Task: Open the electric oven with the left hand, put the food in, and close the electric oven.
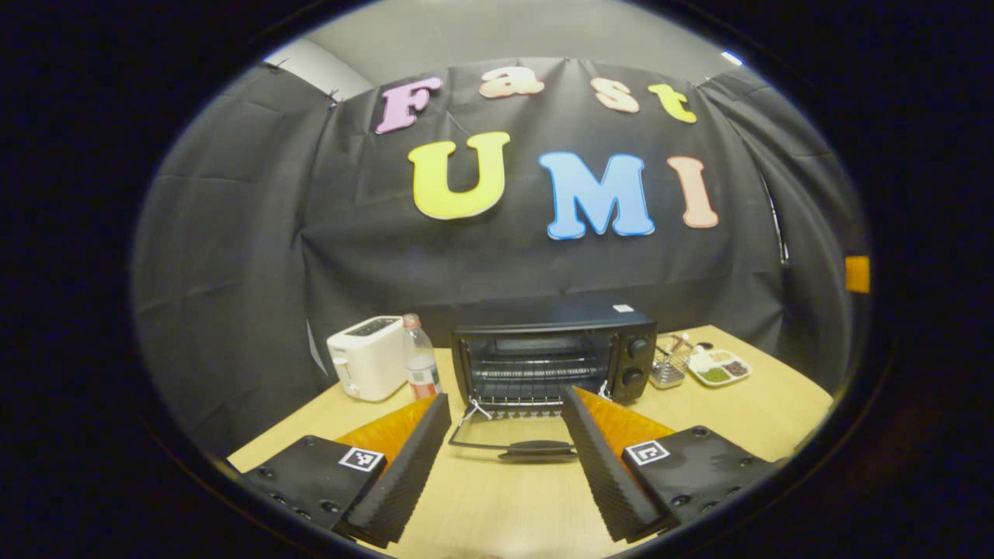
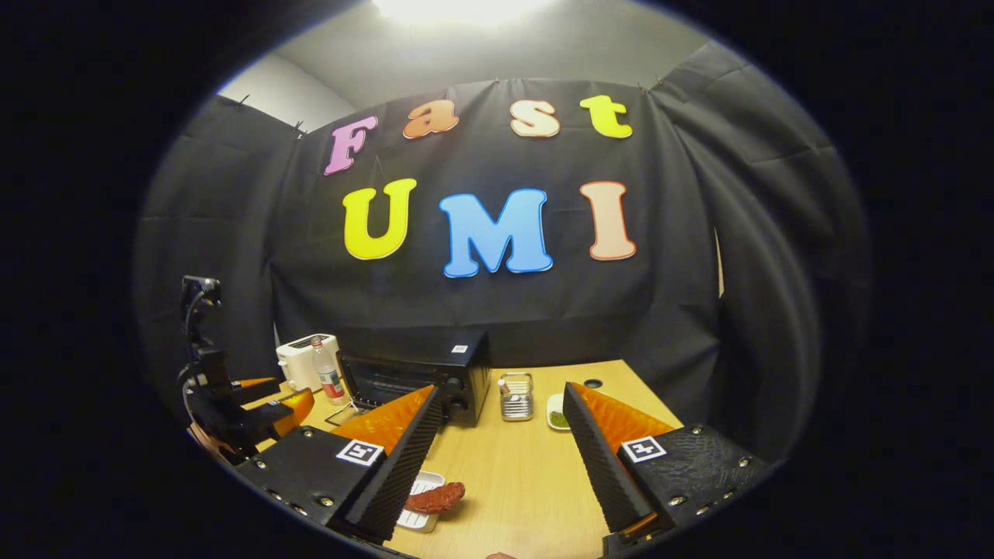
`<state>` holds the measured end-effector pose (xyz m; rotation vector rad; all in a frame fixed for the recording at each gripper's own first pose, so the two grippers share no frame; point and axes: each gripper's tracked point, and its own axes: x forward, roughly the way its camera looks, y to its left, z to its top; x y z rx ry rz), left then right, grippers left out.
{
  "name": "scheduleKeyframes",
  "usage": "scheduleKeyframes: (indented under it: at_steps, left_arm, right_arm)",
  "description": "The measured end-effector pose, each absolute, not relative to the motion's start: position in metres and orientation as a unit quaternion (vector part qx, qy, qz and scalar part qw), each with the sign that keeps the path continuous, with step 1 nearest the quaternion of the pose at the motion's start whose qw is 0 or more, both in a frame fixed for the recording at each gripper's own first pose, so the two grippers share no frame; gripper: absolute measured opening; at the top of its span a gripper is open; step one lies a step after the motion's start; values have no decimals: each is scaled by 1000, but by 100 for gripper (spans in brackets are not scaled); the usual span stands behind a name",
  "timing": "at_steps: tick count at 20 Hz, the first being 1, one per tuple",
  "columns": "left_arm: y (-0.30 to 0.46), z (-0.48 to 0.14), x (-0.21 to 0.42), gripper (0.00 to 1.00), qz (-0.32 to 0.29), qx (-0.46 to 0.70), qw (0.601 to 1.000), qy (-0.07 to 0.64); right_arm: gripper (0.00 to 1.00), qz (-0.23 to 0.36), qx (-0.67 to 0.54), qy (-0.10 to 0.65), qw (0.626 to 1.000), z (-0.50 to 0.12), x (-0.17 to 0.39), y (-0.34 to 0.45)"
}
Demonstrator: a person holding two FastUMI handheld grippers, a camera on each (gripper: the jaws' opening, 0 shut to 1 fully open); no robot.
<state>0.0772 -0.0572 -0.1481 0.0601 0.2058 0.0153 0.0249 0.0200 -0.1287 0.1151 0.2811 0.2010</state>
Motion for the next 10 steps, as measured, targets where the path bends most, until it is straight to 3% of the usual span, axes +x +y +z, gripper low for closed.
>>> scheduleKeyframes:
  at_steps: [1,2,10]
  left_arm:
    - [-53,-135,68,90,15,29,995,90]
    - [-49,-124,61,100,18,29,996,79]
    - [-34,-81,28,100,22,17,999,44]
  right_arm:
    - [96,108,68,149,981,-135,25,24]
    - [96,113,80,157,978,-140,25,26]
    - [96,136,153,262,943,-206,29,56]
